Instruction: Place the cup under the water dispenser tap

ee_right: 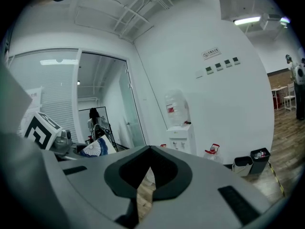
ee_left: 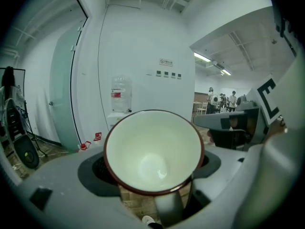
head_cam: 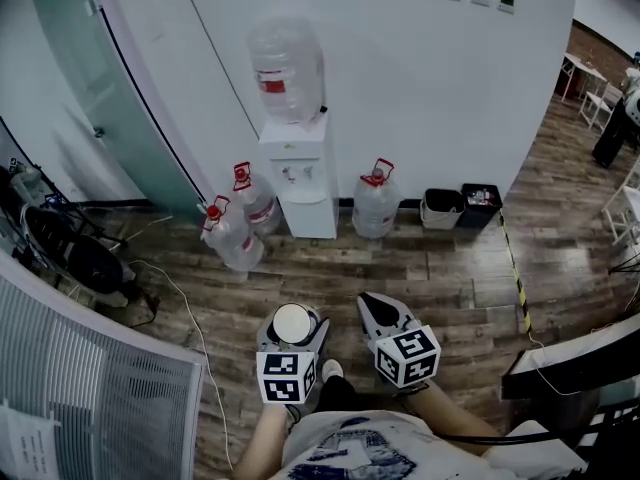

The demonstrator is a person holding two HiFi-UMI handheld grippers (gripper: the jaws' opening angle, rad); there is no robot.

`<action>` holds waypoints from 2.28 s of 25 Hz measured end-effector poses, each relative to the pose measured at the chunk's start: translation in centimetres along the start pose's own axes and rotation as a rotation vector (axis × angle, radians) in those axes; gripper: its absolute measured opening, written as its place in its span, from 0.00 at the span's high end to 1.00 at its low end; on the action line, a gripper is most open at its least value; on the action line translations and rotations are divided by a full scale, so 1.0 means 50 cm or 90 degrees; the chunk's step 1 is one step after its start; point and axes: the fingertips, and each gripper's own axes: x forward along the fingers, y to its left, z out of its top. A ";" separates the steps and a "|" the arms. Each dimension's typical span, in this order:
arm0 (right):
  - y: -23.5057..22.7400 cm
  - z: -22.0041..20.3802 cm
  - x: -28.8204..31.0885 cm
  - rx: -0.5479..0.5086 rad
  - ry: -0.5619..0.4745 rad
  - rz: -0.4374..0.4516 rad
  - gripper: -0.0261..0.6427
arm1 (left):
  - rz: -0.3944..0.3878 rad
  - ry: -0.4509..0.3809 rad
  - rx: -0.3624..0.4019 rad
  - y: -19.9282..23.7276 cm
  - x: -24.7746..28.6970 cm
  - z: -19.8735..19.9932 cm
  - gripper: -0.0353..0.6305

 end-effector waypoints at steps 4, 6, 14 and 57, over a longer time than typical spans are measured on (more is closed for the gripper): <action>-0.004 0.031 0.097 0.000 0.002 -0.004 0.93 | -0.009 0.004 0.003 0.074 0.059 0.041 0.28; -0.008 0.048 0.145 0.000 0.003 -0.007 0.93 | -0.012 0.005 0.003 0.113 0.088 0.062 0.28; -0.021 0.084 0.307 -0.003 0.011 -0.028 0.93 | -0.036 0.010 0.007 0.244 0.192 0.117 0.28; -0.421 0.113 0.897 0.050 0.095 -0.038 0.93 | -0.071 0.101 -0.003 0.506 0.853 0.233 0.28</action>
